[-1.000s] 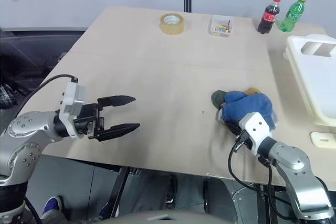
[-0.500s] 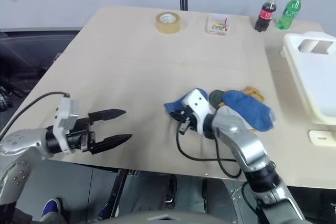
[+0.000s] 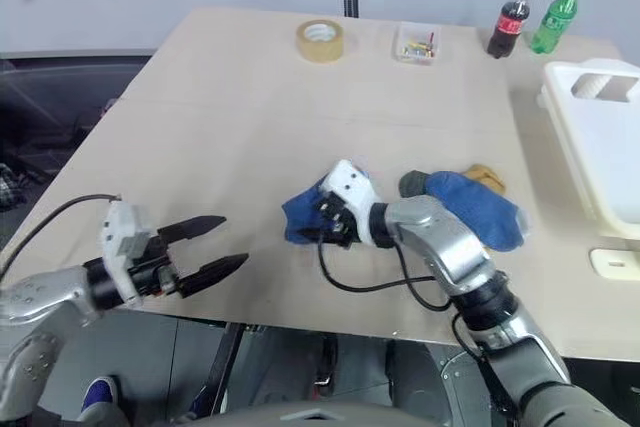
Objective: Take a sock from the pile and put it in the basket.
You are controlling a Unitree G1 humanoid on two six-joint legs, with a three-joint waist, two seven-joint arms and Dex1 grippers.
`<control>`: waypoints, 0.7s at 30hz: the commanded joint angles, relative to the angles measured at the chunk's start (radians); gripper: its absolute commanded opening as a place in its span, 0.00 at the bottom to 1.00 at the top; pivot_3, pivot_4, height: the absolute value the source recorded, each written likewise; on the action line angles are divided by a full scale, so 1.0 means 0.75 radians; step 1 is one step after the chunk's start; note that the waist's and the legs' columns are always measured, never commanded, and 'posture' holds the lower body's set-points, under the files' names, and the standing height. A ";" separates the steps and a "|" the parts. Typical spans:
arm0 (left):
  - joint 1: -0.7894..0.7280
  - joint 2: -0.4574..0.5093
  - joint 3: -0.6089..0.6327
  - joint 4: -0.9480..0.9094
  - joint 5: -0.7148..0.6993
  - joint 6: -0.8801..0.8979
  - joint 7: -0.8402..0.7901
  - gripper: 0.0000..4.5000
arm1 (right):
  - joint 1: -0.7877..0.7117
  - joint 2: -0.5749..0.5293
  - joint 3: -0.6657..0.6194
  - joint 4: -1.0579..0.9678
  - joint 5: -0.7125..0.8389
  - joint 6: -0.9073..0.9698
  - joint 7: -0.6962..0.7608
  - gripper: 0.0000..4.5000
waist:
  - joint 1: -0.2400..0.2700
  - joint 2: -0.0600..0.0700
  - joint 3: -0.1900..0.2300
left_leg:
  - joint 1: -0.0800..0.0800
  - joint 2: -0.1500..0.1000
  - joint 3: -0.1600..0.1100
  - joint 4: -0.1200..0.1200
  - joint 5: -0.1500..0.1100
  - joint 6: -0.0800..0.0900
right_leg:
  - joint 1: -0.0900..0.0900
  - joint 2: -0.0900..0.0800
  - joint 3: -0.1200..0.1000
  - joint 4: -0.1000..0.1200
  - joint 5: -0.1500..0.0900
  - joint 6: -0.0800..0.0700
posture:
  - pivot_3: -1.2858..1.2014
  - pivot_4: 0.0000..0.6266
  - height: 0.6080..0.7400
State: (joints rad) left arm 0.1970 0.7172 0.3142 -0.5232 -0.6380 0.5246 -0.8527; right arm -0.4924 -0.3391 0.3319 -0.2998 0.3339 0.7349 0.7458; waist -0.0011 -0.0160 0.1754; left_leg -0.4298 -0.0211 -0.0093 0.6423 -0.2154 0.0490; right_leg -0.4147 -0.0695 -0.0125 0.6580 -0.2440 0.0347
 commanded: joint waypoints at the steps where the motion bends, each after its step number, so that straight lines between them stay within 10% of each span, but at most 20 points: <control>1: -0.084 -0.054 -0.144 -0.003 0.108 0.009 0.133 1.00 | 0.069 -0.087 -0.135 -0.210 0.030 -0.106 0.021 0.61 | -0.001 -0.001 -0.001 | 0.000 0.000 0.000 0.000 0.000 0.000 | 0.001 0.000 0.000 0.000 0.000 0.000 | 0.52 0.24 1.00; 7: -0.241 -0.167 -0.357 0.093 0.309 0.033 0.330 1.00 | 0.424 -0.337 -0.311 -0.481 -0.002 -0.261 0.047 0.61 | 0.015 -0.002 -0.001 | -0.001 0.000 0.000 0.001 0.003 0.005 | 0.002 0.001 -0.001 0.001 0.000 0.001 | 0.52 0.24 1.00; 11: -0.267 -0.170 -0.448 0.149 0.372 0.014 0.315 0.72 | 0.587 -0.384 -0.419 -0.561 -0.002 -0.283 -0.001 0.62 | 0.014 -0.001 -0.001 | 0.001 0.002 0.001 0.004 0.003 0.005 | 0.002 0.004 0.000 0.004 0.000 0.001 | 0.52 0.24 1.00; 17: -0.334 -0.140 -0.498 0.319 0.425 -0.126 0.179 0.03 | 0.654 -0.399 -0.472 -0.588 -0.010 -0.309 -0.035 0.62 | 0.021 -0.002 -0.001 | 0.000 0.003 0.000 0.011 0.003 0.005 | 0.006 0.005 0.000 0.004 0.000 0.001 | 0.52 0.24 1.00; 21: -0.341 0.054 -0.359 0.517 0.397 -0.311 -0.086 0.01 | 0.649 -0.403 -0.460 -0.583 -0.010 -0.323 -0.033 0.62 | 0.015 -0.001 -0.001 | 0.001 0.005 0.001 0.013 0.003 0.005 | 0.005 0.007 0.001 0.005 -0.003 -0.004 | 0.52 0.24 1.00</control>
State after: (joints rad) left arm -0.0618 0.6911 -0.0260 -0.2184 -0.3407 0.3634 -0.8186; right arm -0.0040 -0.6361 0.0021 -0.7031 0.3212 0.5183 0.7269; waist 0.0099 -0.0170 0.1744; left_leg -0.4288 -0.0166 -0.0084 0.6519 -0.2132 0.0530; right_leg -0.4106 -0.0636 -0.0120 0.6616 -0.2463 0.0317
